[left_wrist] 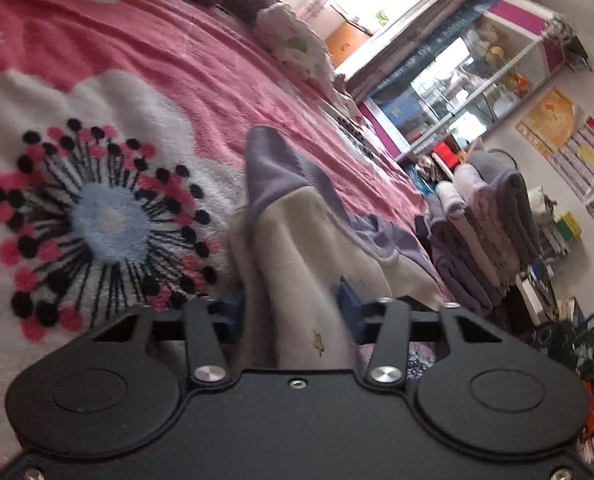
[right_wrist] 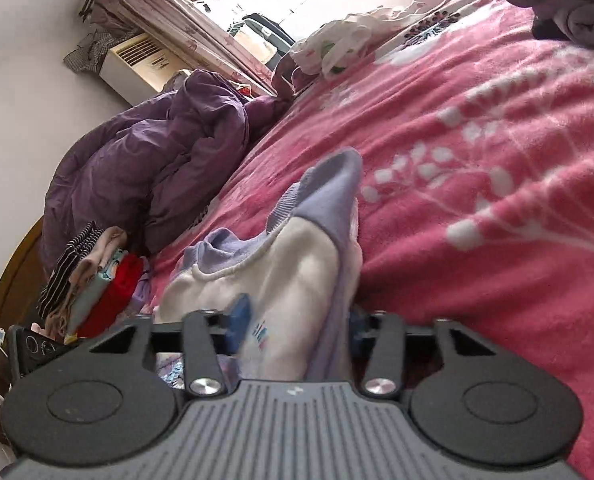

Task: Fold clothes
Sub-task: 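Grasp the folded sweatshirt edge with both tools and lift it, then carry the folded sweatshirt with both tools beside the grey clothes stack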

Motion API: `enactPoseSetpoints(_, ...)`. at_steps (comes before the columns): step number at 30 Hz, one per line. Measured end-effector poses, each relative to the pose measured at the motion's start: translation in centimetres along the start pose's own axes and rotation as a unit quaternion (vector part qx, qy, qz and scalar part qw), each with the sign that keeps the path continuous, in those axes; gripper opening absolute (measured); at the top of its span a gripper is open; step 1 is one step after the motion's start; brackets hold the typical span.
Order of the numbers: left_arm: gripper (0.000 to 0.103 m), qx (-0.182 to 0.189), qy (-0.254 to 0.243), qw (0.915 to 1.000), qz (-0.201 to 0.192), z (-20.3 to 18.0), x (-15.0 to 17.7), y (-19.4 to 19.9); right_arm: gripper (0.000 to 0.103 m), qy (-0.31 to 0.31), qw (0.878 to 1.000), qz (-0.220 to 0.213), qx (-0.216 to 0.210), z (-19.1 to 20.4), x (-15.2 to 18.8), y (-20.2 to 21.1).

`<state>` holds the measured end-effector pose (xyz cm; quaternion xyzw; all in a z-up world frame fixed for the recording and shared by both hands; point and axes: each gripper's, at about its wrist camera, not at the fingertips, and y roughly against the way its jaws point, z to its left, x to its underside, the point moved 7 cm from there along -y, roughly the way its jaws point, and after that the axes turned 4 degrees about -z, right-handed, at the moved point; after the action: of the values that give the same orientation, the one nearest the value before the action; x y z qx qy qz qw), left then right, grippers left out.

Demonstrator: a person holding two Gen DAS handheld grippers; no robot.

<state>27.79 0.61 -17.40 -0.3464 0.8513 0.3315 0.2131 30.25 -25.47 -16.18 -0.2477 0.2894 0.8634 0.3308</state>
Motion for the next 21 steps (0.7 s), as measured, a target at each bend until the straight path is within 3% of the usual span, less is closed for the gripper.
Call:
enactPoseSetpoints(3,0.032,0.003,0.000,1.0000,-0.002,-0.2,0.0,0.2,0.026,0.001,1.000,-0.005,-0.007,0.1,0.1,0.1)
enactPoseSetpoints(7,0.023,0.017,0.005,0.9998,-0.005,-0.9,-0.3,1.0,0.023,0.000,1.000,-0.015,-0.016,0.7,0.2,0.7)
enactPoseSetpoints(18,0.020,0.080,0.028,0.9964,-0.008,-5.0,0.9,4.3,0.022,-0.028,0.996,-0.066,-0.053,3.2,0.3,7.2)
enactPoseSetpoints(21,0.021,0.074,0.035,0.9965,0.014,-5.8,2.7,4.4,0.022,-0.057,0.994,-0.081,-0.050,2.8,0.9,10.0)
